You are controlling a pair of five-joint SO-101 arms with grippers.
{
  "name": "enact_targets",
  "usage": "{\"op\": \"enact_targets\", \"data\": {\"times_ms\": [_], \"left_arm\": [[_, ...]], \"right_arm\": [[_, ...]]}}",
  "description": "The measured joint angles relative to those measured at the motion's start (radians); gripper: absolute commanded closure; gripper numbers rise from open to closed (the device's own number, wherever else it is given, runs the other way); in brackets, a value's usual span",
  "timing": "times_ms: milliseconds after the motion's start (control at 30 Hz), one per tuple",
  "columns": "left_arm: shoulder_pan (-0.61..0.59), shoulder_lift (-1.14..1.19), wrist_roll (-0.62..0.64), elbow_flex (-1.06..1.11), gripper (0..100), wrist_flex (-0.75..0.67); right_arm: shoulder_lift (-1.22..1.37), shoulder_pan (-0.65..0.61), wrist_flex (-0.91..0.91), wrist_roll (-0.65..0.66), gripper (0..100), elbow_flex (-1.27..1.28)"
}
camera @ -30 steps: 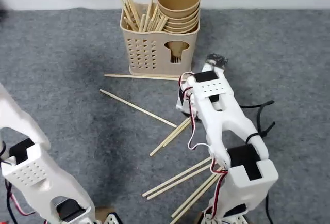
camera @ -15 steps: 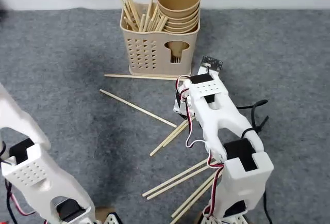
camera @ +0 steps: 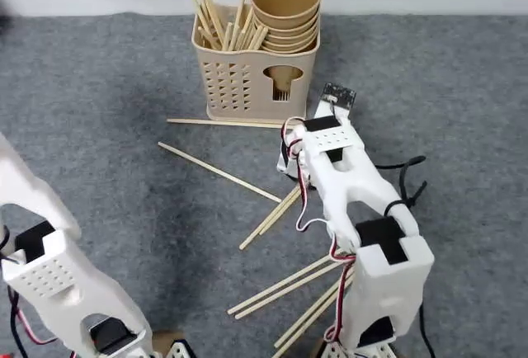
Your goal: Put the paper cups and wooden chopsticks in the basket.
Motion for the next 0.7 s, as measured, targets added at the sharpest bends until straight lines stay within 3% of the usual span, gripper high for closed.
{"op": "enact_targets", "data": {"times_ms": [333, 467, 700], "left_arm": [[0.000, 0.000, 0.000, 0.000, 82, 0.000], [0.000, 0.000, 0.000, 0.000, 82, 0.000], [0.000, 0.000, 0.000, 0.000, 82, 0.000]], "right_arm": [[0.012, 0.000, 0.000, -0.046, 89.7, -0.009], [0.025, 0.002, -0.009, -0.048, 99.8, -0.009], [0.034, 0.005, 0.009, -0.051, 99.1, -0.011]]}}
